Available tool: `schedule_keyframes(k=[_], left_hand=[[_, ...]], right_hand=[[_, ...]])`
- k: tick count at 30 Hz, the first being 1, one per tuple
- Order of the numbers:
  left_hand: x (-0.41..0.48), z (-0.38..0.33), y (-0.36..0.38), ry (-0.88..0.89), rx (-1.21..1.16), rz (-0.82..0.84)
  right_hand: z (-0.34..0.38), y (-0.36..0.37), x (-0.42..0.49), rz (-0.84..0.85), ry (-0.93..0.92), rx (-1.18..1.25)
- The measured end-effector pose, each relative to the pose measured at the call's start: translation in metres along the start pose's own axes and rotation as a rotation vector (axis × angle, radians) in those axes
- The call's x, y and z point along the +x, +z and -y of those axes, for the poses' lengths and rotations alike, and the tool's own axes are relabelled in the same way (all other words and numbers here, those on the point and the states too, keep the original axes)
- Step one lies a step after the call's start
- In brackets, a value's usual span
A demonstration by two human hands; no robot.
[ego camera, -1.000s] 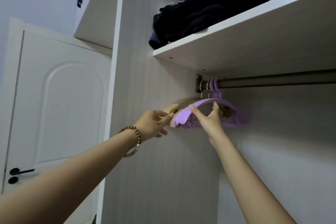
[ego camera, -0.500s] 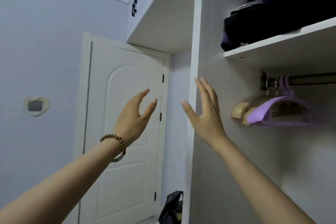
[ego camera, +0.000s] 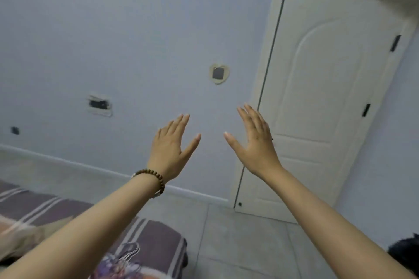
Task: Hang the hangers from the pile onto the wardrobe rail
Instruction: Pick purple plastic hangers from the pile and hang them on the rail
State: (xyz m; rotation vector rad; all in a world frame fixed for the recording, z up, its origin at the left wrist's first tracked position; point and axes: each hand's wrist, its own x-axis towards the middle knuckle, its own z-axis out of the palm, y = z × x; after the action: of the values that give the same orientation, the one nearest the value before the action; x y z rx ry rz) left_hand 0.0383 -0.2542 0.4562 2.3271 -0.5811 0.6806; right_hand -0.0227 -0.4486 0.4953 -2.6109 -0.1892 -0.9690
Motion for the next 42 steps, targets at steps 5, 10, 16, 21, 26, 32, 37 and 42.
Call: schedule_keyframes(k=[5,10,16,21,26,32,37,42], left_hand=[[-0.057,0.139,-0.005,-0.257,0.138,0.061],[-0.133,0.252,0.008,-0.520,0.250,0.106],[-0.224,0.349,0.044,-0.828,0.285,0.186],[-0.284,0.403,0.090,-1.018,0.276,0.231],[-0.331,0.440,0.143,-1.102,0.261,0.295],[-0.364,0.471,0.201,-1.222,0.055,0.228],[-0.361,0.493,0.235,-1.597,-0.456,-0.135],[-0.356,0.507,0.253,-1.738,-0.532,-0.083]], right_hand=[[0.048,0.144,0.006,0.236,-0.064,0.134],[0.086,0.284,-0.013,0.454,-0.127,0.226],[0.107,0.443,-0.074,0.768,-0.170,0.278],[0.104,0.545,-0.132,0.958,-0.174,0.301],[0.088,0.621,-0.185,1.117,-0.123,0.346],[0.083,0.682,-0.231,1.271,0.053,0.475],[0.090,0.721,-0.246,1.324,0.207,0.585],[0.090,0.743,-0.252,1.328,0.318,0.660]])
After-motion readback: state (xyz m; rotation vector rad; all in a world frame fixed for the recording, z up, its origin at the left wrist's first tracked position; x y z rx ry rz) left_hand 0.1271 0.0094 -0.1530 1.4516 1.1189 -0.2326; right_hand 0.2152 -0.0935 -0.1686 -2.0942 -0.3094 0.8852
